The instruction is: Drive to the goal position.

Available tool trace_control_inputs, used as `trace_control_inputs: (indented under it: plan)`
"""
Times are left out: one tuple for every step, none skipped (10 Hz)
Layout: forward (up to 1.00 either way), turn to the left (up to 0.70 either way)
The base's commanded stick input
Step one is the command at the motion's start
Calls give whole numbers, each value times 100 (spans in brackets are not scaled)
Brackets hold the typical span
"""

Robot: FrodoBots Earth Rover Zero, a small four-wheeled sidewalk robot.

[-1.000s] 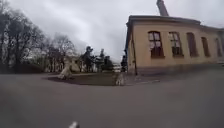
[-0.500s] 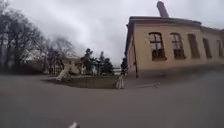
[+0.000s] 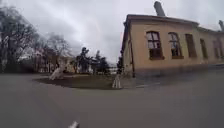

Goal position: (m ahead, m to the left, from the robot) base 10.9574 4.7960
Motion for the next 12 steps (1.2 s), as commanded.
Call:
trace_control_inputs:
  plan:
    - [70, -35]
    - [70, -35]
    - [70, -32]
    - [70, -14]
    - [70, -35]
    - [70, -35]
    - [70, -14]
    - [70, 0]
    - [70, 0]
    - [70, 0]
    - [70, 0]
    - [70, 0]
